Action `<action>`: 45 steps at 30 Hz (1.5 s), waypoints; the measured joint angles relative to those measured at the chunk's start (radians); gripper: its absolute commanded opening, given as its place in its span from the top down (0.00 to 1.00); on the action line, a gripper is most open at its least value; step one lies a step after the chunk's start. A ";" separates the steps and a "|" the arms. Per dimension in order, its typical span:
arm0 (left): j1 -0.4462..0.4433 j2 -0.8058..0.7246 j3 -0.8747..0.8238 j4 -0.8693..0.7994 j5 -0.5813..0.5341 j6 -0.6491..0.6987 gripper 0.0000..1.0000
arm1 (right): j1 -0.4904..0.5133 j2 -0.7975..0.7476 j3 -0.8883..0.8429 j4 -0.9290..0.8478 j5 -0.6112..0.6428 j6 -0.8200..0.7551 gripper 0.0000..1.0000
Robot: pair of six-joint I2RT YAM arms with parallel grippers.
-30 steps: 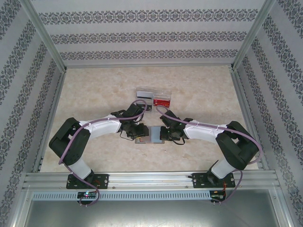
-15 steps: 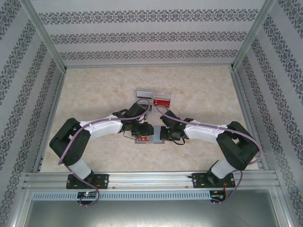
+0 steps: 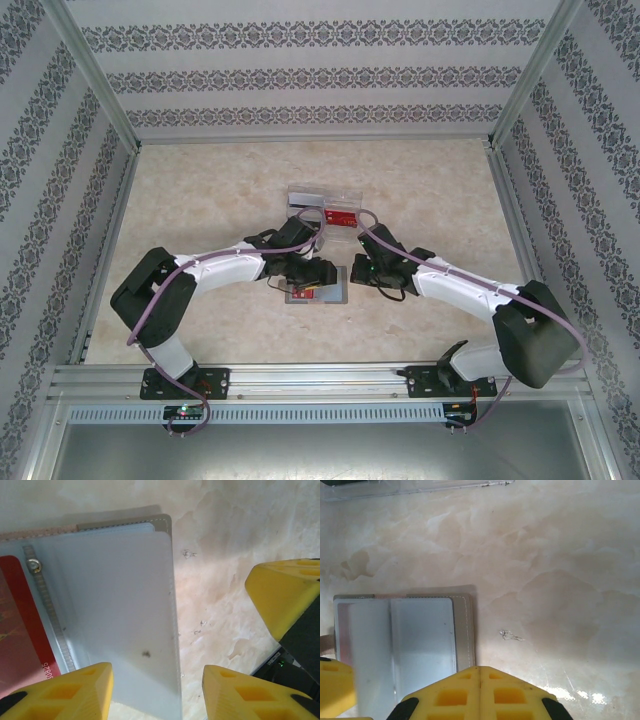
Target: Take the credit cards out of the card holder
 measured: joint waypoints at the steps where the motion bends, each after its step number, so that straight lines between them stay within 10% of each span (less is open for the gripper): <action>1: 0.000 -0.002 0.000 0.000 -0.001 0.001 0.49 | 0.000 0.000 0.000 -0.001 0.000 0.000 1.00; 12: 0.000 -0.006 0.003 -0.001 -0.025 0.003 0.55 | -0.014 -0.033 0.003 -0.021 -0.017 -0.008 1.00; 26: 0.177 -0.160 -0.109 -0.082 -0.117 0.048 0.90 | 0.061 0.067 0.082 0.088 -0.128 -0.002 0.96; 45: 0.184 -0.138 -0.188 -0.075 -0.086 0.051 0.86 | 0.098 0.308 0.153 0.255 -0.297 0.106 0.89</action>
